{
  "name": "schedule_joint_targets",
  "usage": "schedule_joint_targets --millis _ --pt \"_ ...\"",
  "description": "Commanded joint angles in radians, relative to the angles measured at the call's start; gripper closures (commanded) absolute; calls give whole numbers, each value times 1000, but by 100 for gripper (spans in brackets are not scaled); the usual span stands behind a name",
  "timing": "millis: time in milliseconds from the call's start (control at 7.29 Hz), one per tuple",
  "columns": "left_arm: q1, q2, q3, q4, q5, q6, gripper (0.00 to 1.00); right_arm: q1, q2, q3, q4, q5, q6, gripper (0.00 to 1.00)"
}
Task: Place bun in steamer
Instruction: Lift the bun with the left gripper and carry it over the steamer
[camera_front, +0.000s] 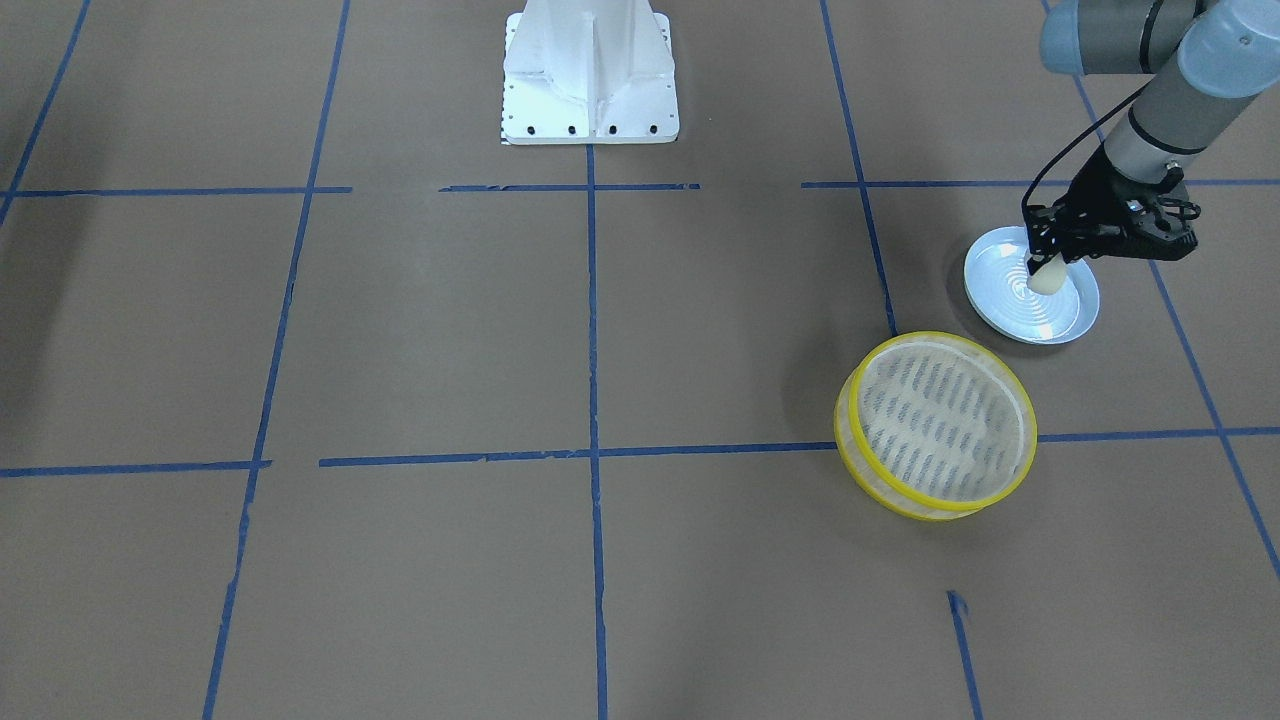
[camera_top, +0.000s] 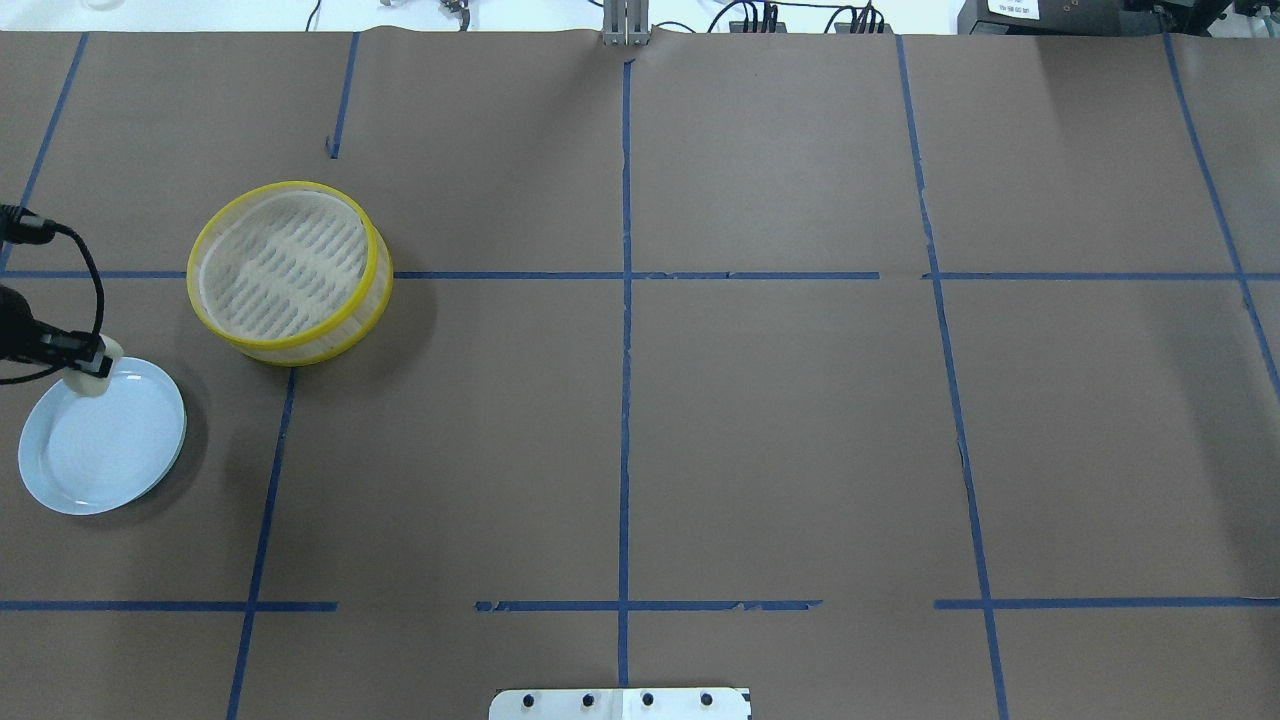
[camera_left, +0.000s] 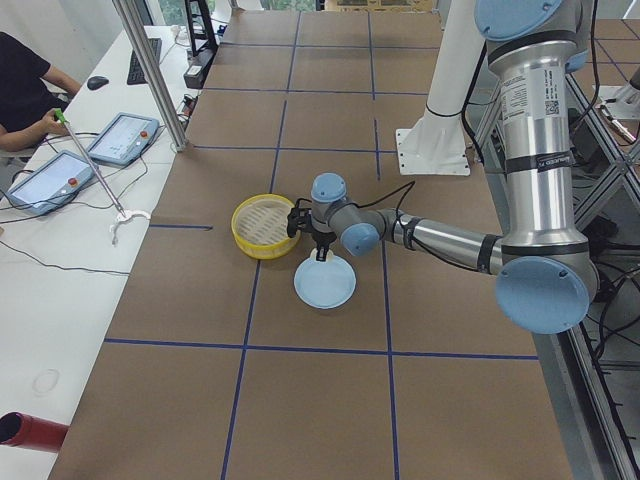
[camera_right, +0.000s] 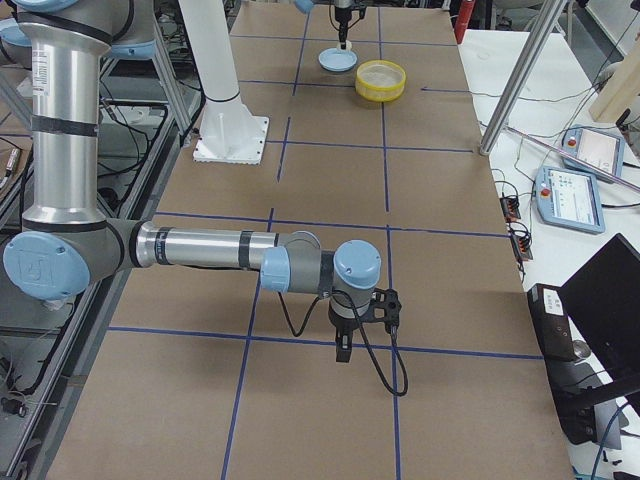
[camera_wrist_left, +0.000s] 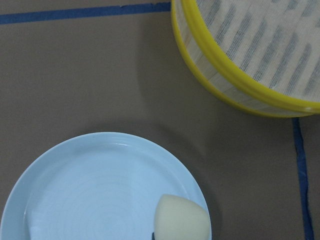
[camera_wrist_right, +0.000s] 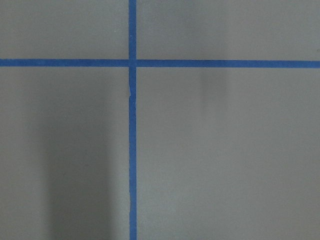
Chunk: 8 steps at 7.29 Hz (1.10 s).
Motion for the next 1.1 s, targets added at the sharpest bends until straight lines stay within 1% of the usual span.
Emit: schedule_joint_targets --millis 0,137,275,412,549,686,824,961 --pt "-82 -186 -13 287 1 116 72 -1 0 0 0 0 1 0" --pt "-84 -295 -2 403 4 122 72 0 0 0 0 0 1 0" --pt "-82 -370 13 464 4 122 72 1 0 0 0 0 1 0" --pt "-79 -432 69 464 1 121 72 -1 0 0 0 0 1 0" --pt "-62 -485 149 454 -1 116 72 0 0 0 0 0 1 0" --pt "-15 -487 185 420 2 110 72 1 0 0 0 0 1 0" --pt "-7 -490 243 349 3 108 72 1 0 0 0 0 1 0" --pt "-5 -492 327 251 3 105 72 1 0 0 0 0 1 0"
